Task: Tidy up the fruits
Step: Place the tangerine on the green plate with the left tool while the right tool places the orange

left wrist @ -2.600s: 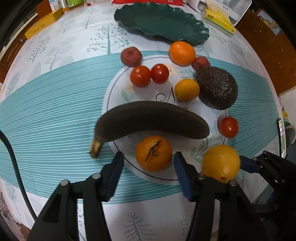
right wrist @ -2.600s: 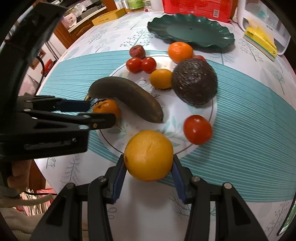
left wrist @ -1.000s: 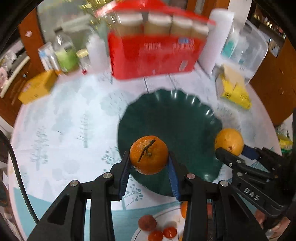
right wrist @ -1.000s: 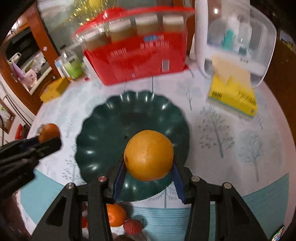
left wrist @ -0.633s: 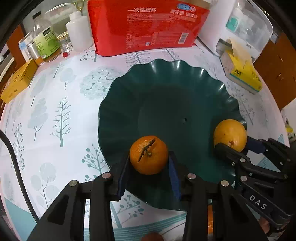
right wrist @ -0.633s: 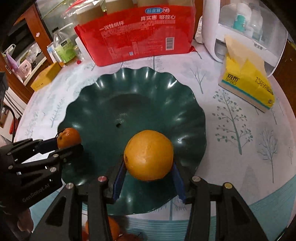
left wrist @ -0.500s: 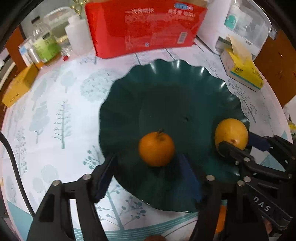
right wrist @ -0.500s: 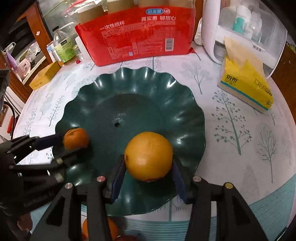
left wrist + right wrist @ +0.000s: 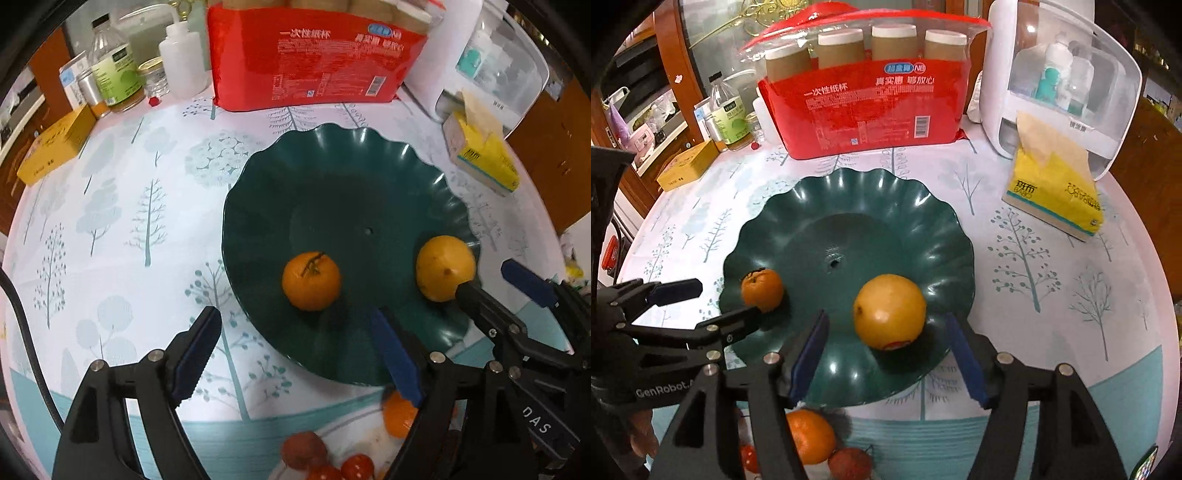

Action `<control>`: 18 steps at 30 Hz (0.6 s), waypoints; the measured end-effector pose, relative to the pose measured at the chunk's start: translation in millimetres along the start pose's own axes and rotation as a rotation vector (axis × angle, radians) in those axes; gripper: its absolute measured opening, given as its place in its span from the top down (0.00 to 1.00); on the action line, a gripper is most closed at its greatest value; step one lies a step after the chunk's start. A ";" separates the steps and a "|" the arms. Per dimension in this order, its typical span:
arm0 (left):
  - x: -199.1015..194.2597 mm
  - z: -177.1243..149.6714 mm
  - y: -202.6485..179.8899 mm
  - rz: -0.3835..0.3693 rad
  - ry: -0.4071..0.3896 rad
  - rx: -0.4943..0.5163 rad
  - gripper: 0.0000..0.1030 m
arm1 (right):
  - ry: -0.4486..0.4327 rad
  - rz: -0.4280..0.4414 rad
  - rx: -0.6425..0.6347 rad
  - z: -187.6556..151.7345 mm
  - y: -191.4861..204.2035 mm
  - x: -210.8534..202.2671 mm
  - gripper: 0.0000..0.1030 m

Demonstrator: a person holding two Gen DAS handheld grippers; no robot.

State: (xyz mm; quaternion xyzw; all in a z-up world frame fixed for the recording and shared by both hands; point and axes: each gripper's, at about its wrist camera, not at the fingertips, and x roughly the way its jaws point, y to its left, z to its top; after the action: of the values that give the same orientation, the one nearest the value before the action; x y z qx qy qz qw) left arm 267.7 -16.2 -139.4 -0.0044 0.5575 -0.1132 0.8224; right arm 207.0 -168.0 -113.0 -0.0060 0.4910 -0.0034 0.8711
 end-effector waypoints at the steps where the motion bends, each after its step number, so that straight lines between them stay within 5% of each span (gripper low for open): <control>1: -5.1 -1.8 0.7 -0.013 -0.010 -0.011 0.20 | -0.001 -0.001 0.003 -0.2 -0.3 -2.5 0.35; 18: -99.1 -33.4 -10.8 -0.007 -0.195 0.024 0.20 | -0.081 -0.033 0.052 -18.5 1.1 -89.2 0.36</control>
State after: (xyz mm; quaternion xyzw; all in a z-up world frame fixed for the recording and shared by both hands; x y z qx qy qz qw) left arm 200.2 -3.8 -59.8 -0.0073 0.4734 -0.1219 0.8723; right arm 144.9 -165.9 -46.2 0.0085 0.4547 -0.0305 0.8901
